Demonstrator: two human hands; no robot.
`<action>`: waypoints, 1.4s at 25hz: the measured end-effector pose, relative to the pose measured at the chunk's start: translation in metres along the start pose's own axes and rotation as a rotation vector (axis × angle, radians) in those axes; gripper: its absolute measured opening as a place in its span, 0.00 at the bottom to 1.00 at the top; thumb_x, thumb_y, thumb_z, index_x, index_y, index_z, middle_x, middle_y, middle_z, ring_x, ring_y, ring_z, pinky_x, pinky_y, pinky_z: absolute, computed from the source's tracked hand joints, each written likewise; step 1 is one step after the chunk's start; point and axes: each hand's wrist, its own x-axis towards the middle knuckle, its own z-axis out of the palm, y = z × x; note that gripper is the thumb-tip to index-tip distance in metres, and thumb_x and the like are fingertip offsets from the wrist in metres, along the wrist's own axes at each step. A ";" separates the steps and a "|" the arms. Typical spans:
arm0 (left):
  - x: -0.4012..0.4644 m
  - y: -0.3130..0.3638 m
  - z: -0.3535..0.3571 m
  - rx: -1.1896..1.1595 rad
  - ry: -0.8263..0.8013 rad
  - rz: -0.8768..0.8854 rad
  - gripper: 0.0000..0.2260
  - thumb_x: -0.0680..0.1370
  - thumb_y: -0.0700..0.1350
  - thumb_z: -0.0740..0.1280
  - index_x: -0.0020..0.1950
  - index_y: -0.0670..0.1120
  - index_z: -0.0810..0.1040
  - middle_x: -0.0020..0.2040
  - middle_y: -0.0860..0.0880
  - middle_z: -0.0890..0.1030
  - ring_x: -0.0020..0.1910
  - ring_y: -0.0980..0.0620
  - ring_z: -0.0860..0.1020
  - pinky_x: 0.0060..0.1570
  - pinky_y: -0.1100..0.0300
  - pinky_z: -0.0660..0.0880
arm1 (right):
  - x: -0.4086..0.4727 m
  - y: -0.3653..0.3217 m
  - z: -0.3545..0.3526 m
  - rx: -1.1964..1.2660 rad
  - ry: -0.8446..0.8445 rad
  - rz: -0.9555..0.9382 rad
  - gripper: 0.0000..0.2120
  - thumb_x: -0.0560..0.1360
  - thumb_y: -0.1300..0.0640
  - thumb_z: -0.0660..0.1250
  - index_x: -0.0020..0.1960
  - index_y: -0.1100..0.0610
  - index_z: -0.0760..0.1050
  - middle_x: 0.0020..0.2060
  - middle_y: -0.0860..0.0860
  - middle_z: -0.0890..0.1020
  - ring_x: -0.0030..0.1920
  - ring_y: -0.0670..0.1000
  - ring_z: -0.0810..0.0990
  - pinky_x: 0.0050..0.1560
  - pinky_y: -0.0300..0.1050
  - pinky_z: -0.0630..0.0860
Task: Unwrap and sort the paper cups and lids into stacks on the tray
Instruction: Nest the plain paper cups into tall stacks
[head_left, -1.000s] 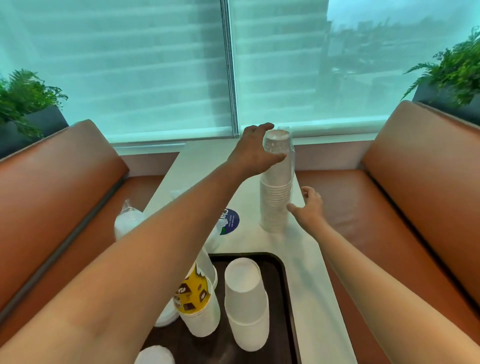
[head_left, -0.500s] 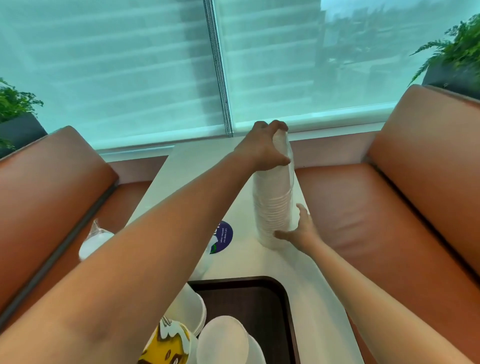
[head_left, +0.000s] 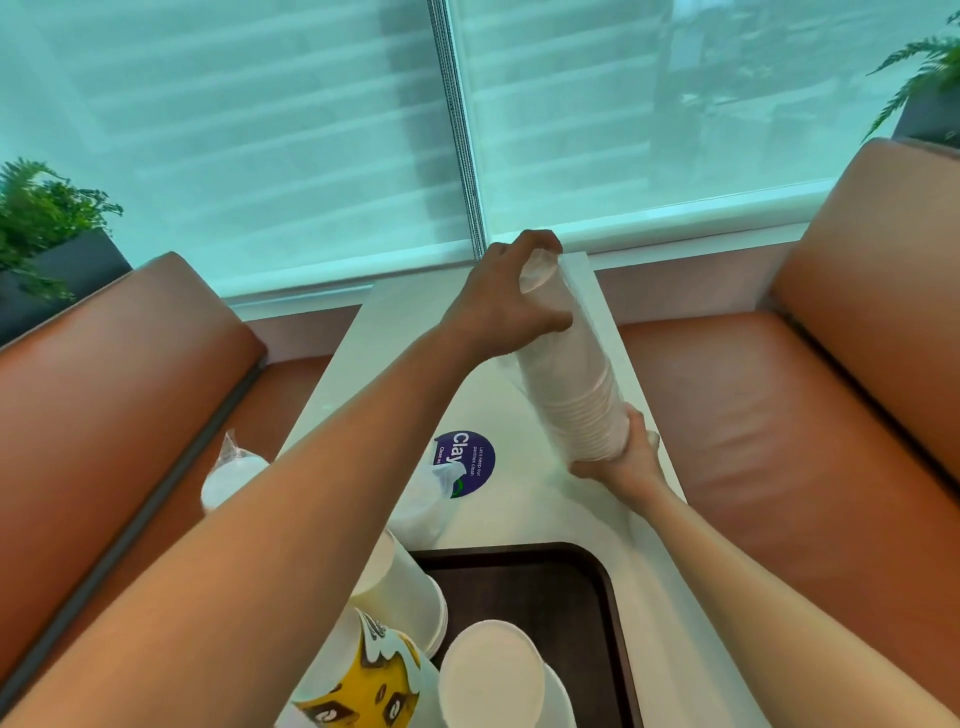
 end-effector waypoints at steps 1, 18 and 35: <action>-0.005 0.003 -0.005 -0.027 0.026 0.016 0.25 0.68 0.43 0.73 0.62 0.56 0.70 0.56 0.52 0.69 0.52 0.53 0.69 0.43 0.68 0.66 | -0.004 -0.003 -0.005 0.046 0.043 -0.046 0.46 0.59 0.62 0.81 0.69 0.47 0.59 0.65 0.54 0.60 0.54 0.53 0.71 0.53 0.51 0.76; -0.249 0.079 -0.157 -0.551 0.387 0.141 0.32 0.65 0.52 0.75 0.63 0.65 0.63 0.60 0.55 0.73 0.55 0.55 0.77 0.55 0.55 0.77 | -0.305 -0.115 -0.054 -0.018 0.441 -0.338 0.42 0.59 0.57 0.79 0.68 0.42 0.64 0.59 0.46 0.56 0.56 0.49 0.65 0.55 0.43 0.72; -0.455 -0.066 -0.070 -0.238 -0.223 -0.453 0.32 0.64 0.39 0.78 0.60 0.55 0.65 0.55 0.51 0.70 0.53 0.51 0.71 0.37 0.69 0.69 | -0.386 -0.038 -0.037 -0.437 0.472 -0.765 0.41 0.62 0.74 0.72 0.66 0.49 0.61 0.68 0.62 0.58 0.66 0.67 0.63 0.60 0.61 0.71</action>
